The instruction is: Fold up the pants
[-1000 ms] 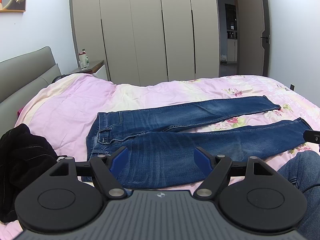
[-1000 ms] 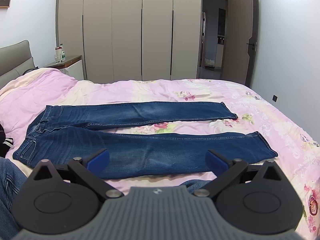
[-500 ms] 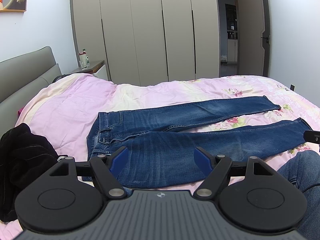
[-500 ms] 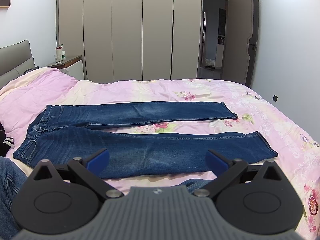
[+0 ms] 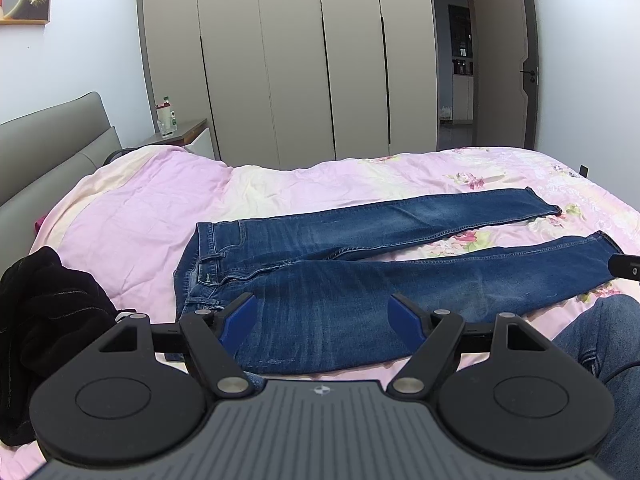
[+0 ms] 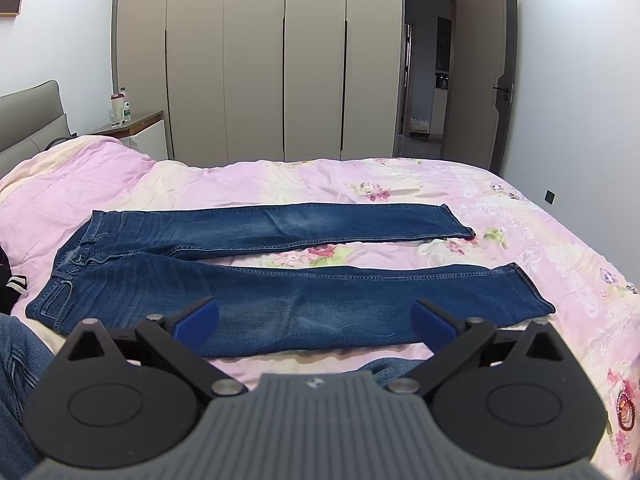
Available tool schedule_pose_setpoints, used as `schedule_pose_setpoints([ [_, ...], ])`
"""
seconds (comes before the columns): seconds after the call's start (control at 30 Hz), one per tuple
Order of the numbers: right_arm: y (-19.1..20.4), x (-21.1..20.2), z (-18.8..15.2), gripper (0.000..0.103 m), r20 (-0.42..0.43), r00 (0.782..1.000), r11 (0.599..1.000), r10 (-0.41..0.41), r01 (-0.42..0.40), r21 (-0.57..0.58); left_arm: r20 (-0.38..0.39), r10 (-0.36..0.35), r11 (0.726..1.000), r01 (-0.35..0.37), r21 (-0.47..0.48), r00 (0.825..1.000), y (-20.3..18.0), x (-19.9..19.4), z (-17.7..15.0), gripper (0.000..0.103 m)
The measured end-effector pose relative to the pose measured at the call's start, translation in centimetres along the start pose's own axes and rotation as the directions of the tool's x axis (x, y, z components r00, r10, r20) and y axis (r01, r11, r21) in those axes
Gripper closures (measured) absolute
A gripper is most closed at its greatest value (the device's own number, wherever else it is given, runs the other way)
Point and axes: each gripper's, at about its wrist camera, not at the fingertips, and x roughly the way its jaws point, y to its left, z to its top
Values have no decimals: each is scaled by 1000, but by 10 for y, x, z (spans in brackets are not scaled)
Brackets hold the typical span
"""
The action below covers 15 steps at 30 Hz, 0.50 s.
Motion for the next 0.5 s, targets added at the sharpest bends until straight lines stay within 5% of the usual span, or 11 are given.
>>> schedule_pose_setpoints([
  [0.3,-8,18,3,5,-12,1000,1000,10,-10,-22,-48,-54,991,60,121,997,13,19,10,15],
  [0.5,-36,41,19,5,-2,999,996,44,-44,-79,-152,-101,950,141,278,983,32,52,22,16],
])
